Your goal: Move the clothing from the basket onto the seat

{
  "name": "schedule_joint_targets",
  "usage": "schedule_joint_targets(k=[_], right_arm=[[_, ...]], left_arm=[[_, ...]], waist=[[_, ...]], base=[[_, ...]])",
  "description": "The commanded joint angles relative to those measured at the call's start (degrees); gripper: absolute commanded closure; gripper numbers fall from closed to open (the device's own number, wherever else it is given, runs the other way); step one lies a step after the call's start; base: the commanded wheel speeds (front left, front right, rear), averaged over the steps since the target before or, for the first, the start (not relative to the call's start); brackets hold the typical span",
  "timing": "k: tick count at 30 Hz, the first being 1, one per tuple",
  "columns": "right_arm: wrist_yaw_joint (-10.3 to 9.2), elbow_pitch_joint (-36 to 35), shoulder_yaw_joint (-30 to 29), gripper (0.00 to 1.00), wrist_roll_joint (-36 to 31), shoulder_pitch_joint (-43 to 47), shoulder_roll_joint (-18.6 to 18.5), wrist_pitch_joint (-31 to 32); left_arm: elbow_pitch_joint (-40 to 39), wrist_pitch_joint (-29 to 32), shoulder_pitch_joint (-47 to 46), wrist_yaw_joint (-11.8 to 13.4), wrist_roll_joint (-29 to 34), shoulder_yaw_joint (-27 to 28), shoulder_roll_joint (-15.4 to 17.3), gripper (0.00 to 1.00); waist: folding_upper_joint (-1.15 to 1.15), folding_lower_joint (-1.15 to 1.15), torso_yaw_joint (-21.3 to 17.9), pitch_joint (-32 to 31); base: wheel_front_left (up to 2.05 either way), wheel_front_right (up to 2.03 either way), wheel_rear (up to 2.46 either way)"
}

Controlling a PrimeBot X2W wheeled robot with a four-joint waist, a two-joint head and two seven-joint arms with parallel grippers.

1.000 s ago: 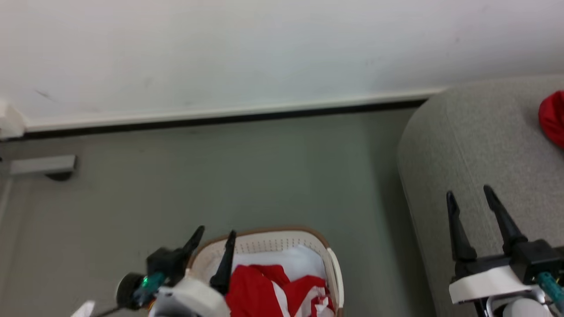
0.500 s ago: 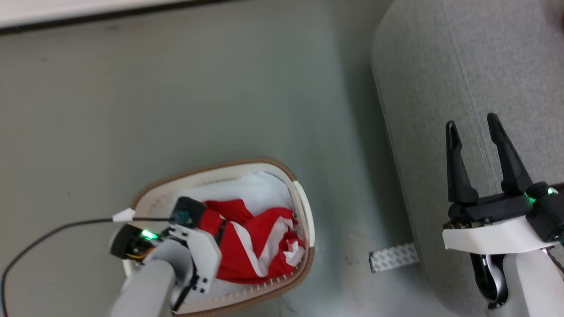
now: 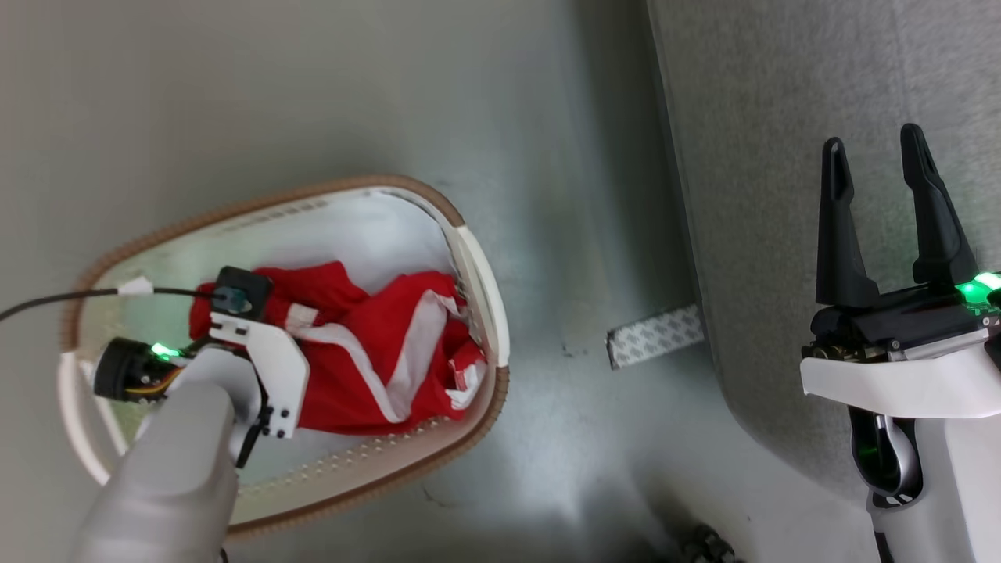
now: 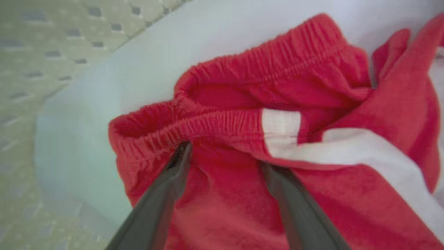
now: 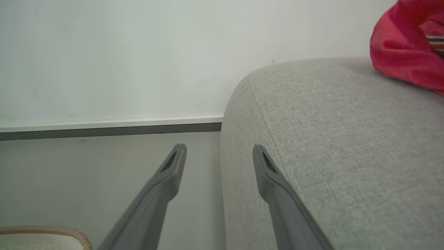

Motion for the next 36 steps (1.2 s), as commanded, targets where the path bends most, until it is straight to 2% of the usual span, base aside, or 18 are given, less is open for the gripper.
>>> schedule_joint_targets(k=[1,3,4,5,6,12,18,26,36], right_arm=[[-0.14,-0.3,0.0,0.0,0.3,-0.8,0.1,0.1],[-0.14,-0.4,-0.1,0.0,0.6,-0.8,0.1,0.1],[-0.14,-0.4,0.0,0.0,0.6,-0.7,0.1,0.1],[-0.14,-0.3,-0.1,0.0,0.6,-0.5,0.1,0.1],[-0.14,-0.3,-0.1,0.0,0.7,-0.4,0.0,0.1],[-0.14,1.1,-1.2,0.0,0.1,0.2,0.0,0.1],[-0.14,3.1,-2.5,0.0,-1.4,1.9,0.0,0.1],[-0.14,7.1,-5.0,0.0,-4.0,6.9,0.0,0.1],[-0.15,12.0,-7.7,0.0,-8.1,16.9,0.0,0.1]], left_arm=[[0.8,-0.5,-1.0,0.1,0.0,0.1,0.8,0.0],[2.1,-1.0,-1.8,0.0,-0.3,0.1,0.7,0.0],[2.6,-1.3,-2.1,-0.1,-0.4,-0.1,0.6,0.33],[3.1,-1.8,-2.3,-0.4,-0.6,-0.2,0.2,0.8],[3.6,-2.2,-2.6,-0.7,-0.7,-0.5,-0.2,1.0],[5.8,-6.2,-2.9,-2.5,-2.8,-0.4,-2.4,1.0],[5.1,-13.4,-0.9,-5.0,-6.6,0.6,-5.8,1.0],[2.1,-20.5,6.5,-6.6,-11.4,0.2,-9.5,1.0],[-11.4,-22.8,17.6,-6.4,-17.7,0.1,-10.8,1.0]], waist=[[0.0,-0.02,-1.8,3.2],[0.0,-0.02,-2.1,3.7],[0.0,-0.02,-2.2,3.9],[0.0,-0.02,-2.2,3.9],[0.0,-0.02,-2.3,3.9],[0.0,-0.02,-1.2,1.7],[0.0,-0.02,1.9,-5.0],[0.0,-0.02,7.1,-19.6],[0.0,-0.02,13.0,-38.0]], base=[[0.0,0.0,0.0],[0.0,0.0,0.0],[0.0,0.0,0.0],[0.0,0.0,0.0],[0.0,0.0,0.0],[0.0,0.0,0.0],[0.0,0.0,0.0],[0.0,0.0,0.0],[0.0,0.0,0.0]])
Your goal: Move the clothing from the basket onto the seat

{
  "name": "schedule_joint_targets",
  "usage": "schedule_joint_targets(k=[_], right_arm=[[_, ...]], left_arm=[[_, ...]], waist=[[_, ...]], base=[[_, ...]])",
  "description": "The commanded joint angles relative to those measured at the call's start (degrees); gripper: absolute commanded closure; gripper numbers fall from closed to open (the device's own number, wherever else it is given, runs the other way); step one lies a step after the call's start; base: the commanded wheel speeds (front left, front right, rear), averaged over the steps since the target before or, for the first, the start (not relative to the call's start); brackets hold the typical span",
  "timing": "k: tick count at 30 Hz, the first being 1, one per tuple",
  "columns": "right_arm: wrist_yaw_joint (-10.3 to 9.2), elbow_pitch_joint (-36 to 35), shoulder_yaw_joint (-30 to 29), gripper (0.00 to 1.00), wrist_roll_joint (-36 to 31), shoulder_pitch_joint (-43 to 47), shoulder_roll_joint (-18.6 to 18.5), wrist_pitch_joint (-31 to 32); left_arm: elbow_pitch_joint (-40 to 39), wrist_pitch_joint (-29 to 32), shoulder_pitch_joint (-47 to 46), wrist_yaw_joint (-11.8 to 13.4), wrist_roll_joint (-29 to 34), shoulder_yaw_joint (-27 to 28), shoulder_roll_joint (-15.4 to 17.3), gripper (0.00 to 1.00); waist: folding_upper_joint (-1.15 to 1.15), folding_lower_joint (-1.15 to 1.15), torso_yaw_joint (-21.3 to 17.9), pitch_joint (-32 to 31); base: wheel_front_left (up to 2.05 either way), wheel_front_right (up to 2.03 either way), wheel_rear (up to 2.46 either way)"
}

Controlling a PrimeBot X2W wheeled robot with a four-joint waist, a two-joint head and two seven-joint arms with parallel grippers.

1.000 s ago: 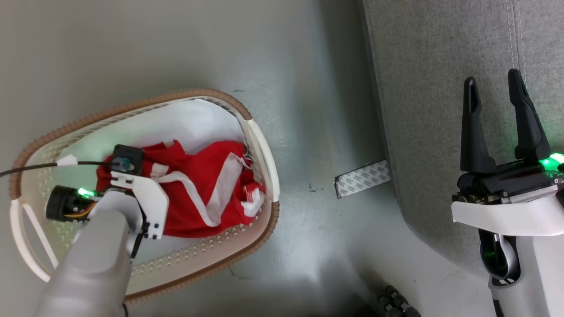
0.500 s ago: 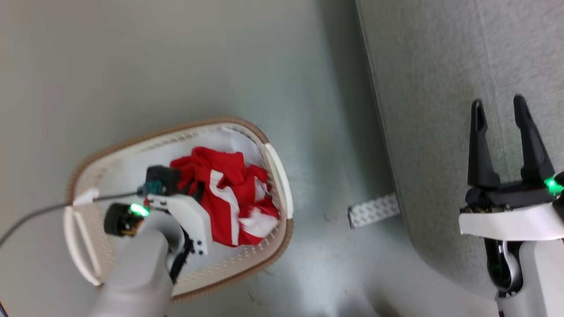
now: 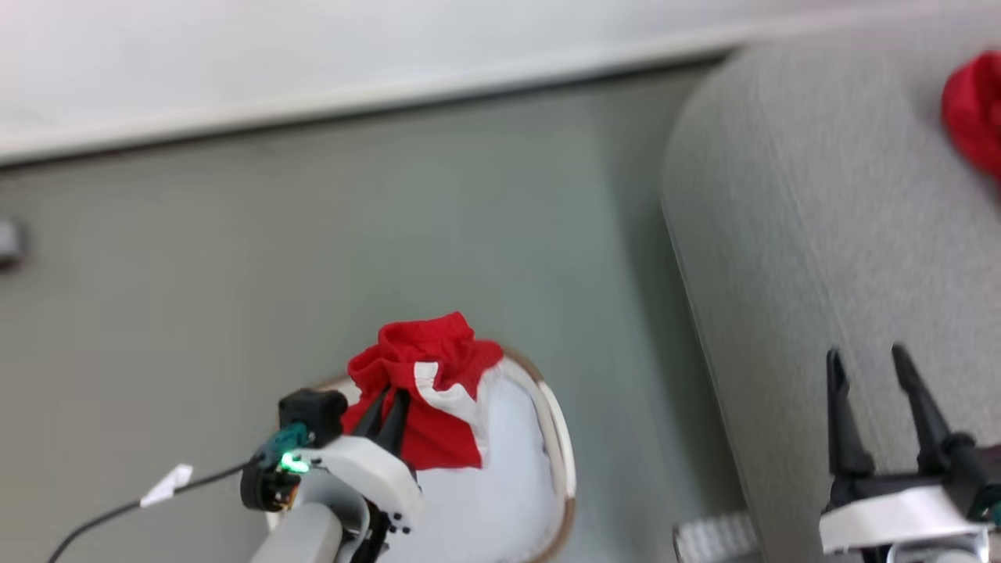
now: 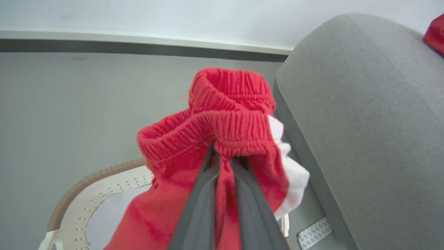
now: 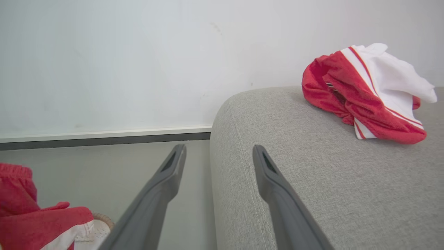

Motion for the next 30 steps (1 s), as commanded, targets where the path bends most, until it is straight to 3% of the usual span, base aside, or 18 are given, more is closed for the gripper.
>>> schedule_joint_targets(k=[1,8,18,30], right_arm=[[-0.15,0.7,0.1,0.0,-1.3,1.8,-0.1,0.0],[-0.15,2.5,0.9,0.0,-4.3,5.1,-0.1,0.0],[-0.15,2.9,4.0,0.0,-3.7,8.1,-0.1,0.0],[-0.15,0.1,12.2,0.0,-2.2,11.1,-0.1,0.0]], left_arm=[[-2.7,-0.3,2.3,0.6,-0.7,0.5,0.0,1.0],[-17.5,3.0,7.5,3.4,-1.5,0.9,1.2,1.0],[-34.8,10.1,12.2,7.4,-1.9,1.6,4.1,1.0],[-47.0,16.0,14.8,9.9,-1.2,0.7,5.8,1.0]], waist=[[0.0,0.01,5.0,-10.2],[0.0,0.01,6.9,-18.5],[0.0,0.01,7.0,-24.5],[0.0,0.01,6.3,-26.3]], base=[[0.0,0.0,0.0],[0.0,0.0,0.0],[0.0,0.0,0.0],[0.0,0.0,0.0]])
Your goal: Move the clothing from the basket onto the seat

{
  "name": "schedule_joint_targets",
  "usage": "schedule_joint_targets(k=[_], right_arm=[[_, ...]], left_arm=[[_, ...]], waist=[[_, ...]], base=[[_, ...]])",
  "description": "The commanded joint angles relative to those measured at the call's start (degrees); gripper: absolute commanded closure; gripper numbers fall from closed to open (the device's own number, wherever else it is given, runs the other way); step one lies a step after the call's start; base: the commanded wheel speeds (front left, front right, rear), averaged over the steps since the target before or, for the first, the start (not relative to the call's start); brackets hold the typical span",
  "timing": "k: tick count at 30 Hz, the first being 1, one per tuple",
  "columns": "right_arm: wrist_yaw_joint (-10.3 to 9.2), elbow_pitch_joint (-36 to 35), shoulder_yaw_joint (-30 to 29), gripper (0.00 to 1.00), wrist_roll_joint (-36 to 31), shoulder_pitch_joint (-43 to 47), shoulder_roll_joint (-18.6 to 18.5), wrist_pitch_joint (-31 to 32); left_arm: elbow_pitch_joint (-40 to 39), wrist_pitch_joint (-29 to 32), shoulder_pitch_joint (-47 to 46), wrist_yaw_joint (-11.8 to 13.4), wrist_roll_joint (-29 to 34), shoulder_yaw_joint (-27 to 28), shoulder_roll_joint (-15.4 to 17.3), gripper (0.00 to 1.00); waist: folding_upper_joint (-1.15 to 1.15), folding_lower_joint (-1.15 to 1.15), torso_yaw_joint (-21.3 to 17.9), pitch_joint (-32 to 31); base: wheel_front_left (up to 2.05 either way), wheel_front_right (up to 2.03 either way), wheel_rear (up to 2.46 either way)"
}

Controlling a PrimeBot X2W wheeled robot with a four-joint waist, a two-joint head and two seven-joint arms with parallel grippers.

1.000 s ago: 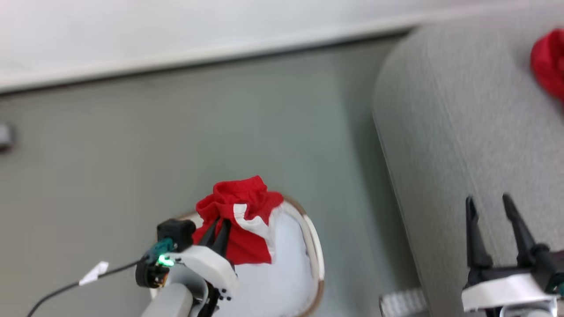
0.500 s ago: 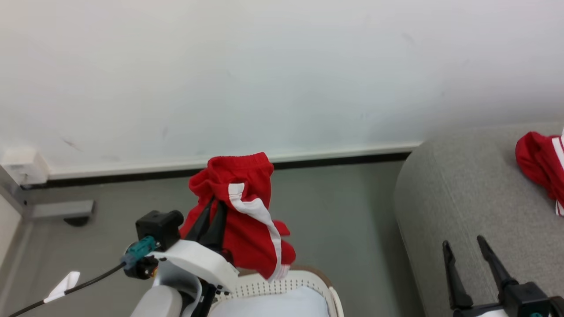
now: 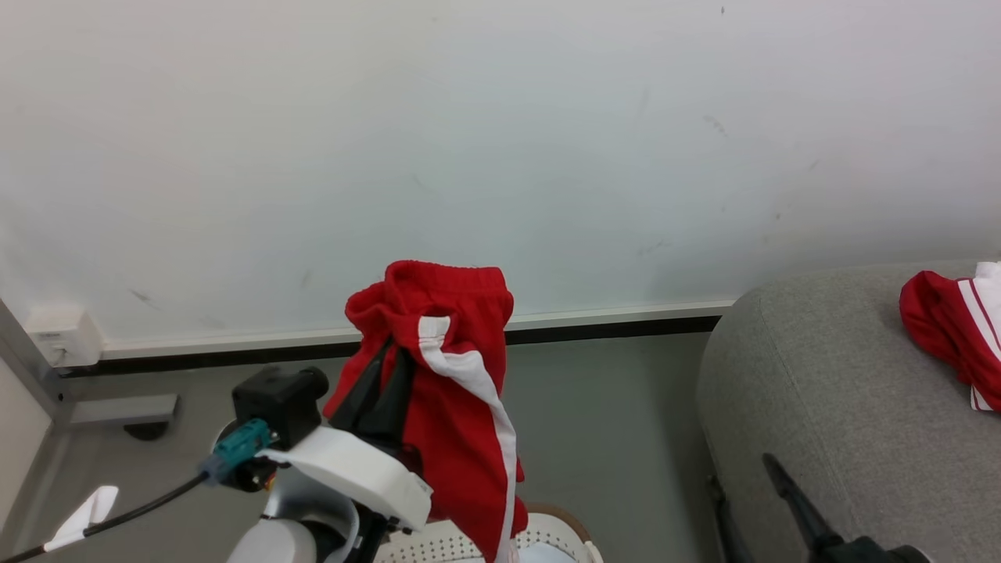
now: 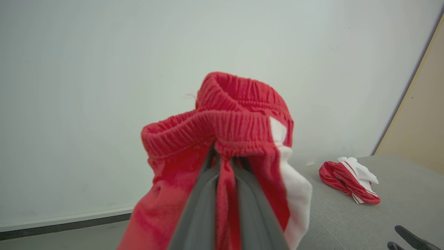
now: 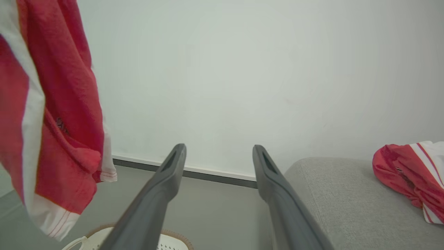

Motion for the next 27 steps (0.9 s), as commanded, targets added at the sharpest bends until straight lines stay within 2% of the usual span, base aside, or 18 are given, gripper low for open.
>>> schedule_joint_targets(k=[1,3,9,16,21,27], right_arm=[[-0.14,-0.6,1.6,0.0,0.6,0.8,0.0,0.1],[-0.14,-1.4,6.2,0.0,2.4,0.2,-1.0,0.1],[-0.15,-2.5,21.8,0.0,10.1,-6.2,-7.0,2.2],[-0.15,0.7,37.2,0.0,19.8,-19.2,-11.1,3.3],[-0.14,6.9,42.5,0.0,22.4,-26.9,-9.6,2.3],[-0.15,15.1,49.3,0.0,27.7,-34.5,-4.6,0.8]], left_arm=[[-0.6,0.1,1.0,0.3,0.3,0.0,0.5,1.0],[-1.4,0.5,1.0,0.3,0.4,-0.4,0.4,1.0],[-2.7,1.2,-0.1,0.4,0.6,-1.6,-0.2,1.0],[-2.6,1.5,-1.7,-0.5,0.9,-4.1,-1.3,1.0],[-2.4,2.3,-2.8,-1.4,0.9,-6.5,-2.0,1.0],[-2.1,2.7,-3.4,-1.9,0.4,-8.4,-2.8,1.0]], waist=[[0.0,0.01,-0.1,0.1],[0.0,0.01,-0.1,0.3],[0.0,0.01,-0.2,1.2],[0.0,0.01,0.9,2.0],[0.0,0.01,2.0,2.4],[0.0,0.01,2.4,2.9]], base=[[0.0,0.0,0.0],[0.0,0.0,0.0],[0.0,0.0,0.0],[0.0,0.0,0.0],[0.0,0.0,0.0],[0.0,0.0,0.0]])
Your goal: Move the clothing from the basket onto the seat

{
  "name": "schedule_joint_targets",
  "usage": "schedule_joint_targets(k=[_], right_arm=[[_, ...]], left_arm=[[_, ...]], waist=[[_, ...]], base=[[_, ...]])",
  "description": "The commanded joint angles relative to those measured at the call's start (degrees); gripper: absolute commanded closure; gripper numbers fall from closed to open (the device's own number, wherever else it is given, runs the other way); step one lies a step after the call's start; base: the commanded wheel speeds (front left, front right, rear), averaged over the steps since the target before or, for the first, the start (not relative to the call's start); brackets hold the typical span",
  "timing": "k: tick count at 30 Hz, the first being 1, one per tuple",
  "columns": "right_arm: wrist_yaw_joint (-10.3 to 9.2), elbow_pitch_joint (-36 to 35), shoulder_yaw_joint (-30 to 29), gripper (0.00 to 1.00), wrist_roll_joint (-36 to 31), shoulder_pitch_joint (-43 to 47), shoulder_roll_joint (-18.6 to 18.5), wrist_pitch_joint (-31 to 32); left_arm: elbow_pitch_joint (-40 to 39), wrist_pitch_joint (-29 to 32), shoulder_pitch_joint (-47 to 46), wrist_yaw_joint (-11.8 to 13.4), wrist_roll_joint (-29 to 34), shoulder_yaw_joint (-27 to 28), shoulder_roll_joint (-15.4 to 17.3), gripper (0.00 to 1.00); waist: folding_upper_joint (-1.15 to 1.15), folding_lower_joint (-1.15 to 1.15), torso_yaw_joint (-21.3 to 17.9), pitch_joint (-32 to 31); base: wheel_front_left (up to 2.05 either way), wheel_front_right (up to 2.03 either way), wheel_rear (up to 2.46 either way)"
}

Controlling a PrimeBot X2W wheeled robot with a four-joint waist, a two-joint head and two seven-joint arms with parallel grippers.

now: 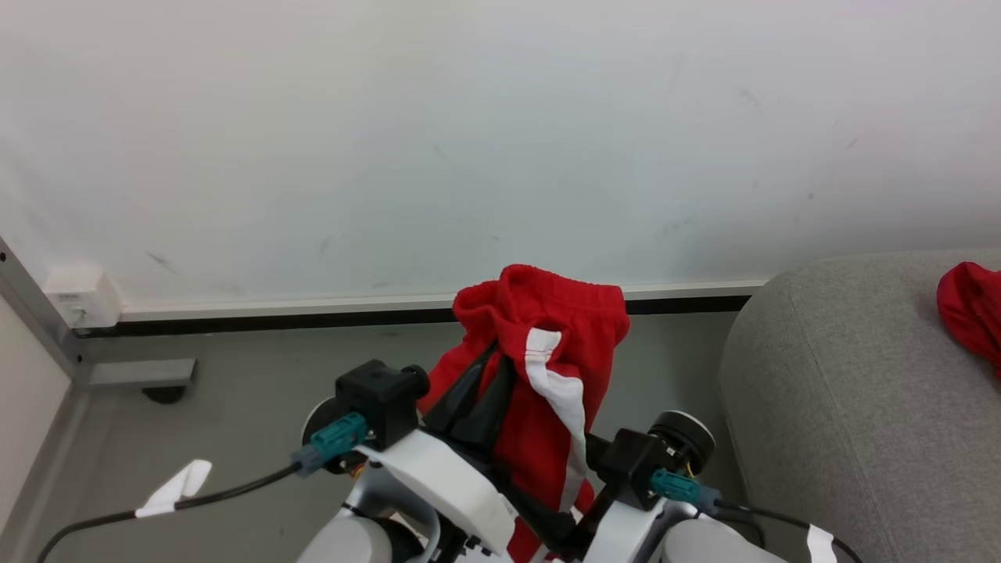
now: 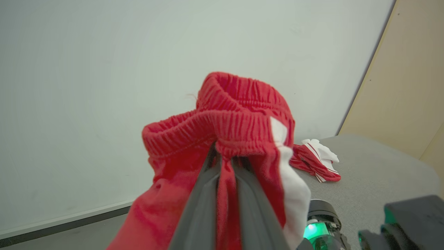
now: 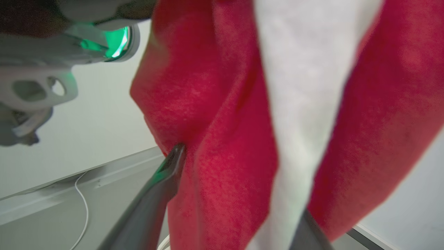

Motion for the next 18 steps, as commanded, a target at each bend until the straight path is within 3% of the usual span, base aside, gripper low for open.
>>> schedule_joint_targets(k=[1,2,3,4,7,12,13,14,15,18], right_arm=[[-0.14,2.1,1.1,0.0,0.9,-1.8,0.5,-0.5],[-0.14,3.2,1.9,0.0,2.3,-2.4,1.3,-0.8],[-0.13,4.4,2.4,0.58,3.4,-3.2,1.9,-0.9],[-0.14,5.2,3.1,1.0,4.3,-3.9,2.3,-1.0],[-0.14,5.9,3.7,1.0,7.0,-5.3,3.0,-1.4],[-0.14,4.2,0.6,1.0,6.1,-4.4,2.9,-1.3],[-0.13,3.8,0.1,1.0,6.0,-4.1,2.6,-1.3],[-0.14,3.5,-0.5,1.0,5.8,-3.7,2.3,-1.3],[-0.13,3.2,-1.1,1.0,5.5,-3.4,2.1,-1.3],[-0.14,1.7,-2.9,1.0,4.8,-2.3,1.2,-1.3]], left_arm=[[0.2,0.0,-0.6,-0.3,-0.2,-0.3,-0.2,1.0],[0.3,0.0,-0.7,-0.3,-0.3,-0.5,-0.3,1.0],[0.4,0.0,-0.8,-0.3,-0.3,-0.7,-0.4,1.0],[0.6,0.0,-0.9,-0.3,-0.4,-0.8,-0.5,1.0],[1.2,-0.2,-1.1,0.0,-0.4,-0.8,-0.5,1.0],[2.0,-0.8,-0.8,0.7,-0.2,-0.4,0.0,1.0],[2.1,-0.9,-0.7,0.8,-0.2,-0.3,0.0,0.85],[2.3,-1.0,-0.5,0.8,-0.4,-0.3,0.0,0.56],[2.4,-1.3,-0.3,0.8,-0.5,-0.2,0.0,0.01],[3.2,-1.2,0.4,0.8,-0.5,-0.3,0.6,0.0]], waist=[[0.0,0.0,0.1,0.1],[0.0,0.0,0.2,0.1],[0.0,0.0,0.3,0.1],[0.0,0.0,0.4,0.1],[0.0,0.0,0.5,0.2],[0.0,0.0,0.0,0.4],[0.0,0.0,-0.1,0.5],[0.0,0.0,-0.2,0.6],[0.0,0.0,-0.4,0.6],[0.0,0.0,-1.2,0.7]], base=[[0.0,0.0,0.0],[0.0,0.0,0.0],[0.0,0.0,0.0],[0.0,0.0,0.0],[0.0,0.0,0.0],[0.0,0.0,0.0],[0.0,0.0,0.0],[0.0,0.0,0.0],[0.0,0.0,0.0],[0.0,0.0,0.0]])
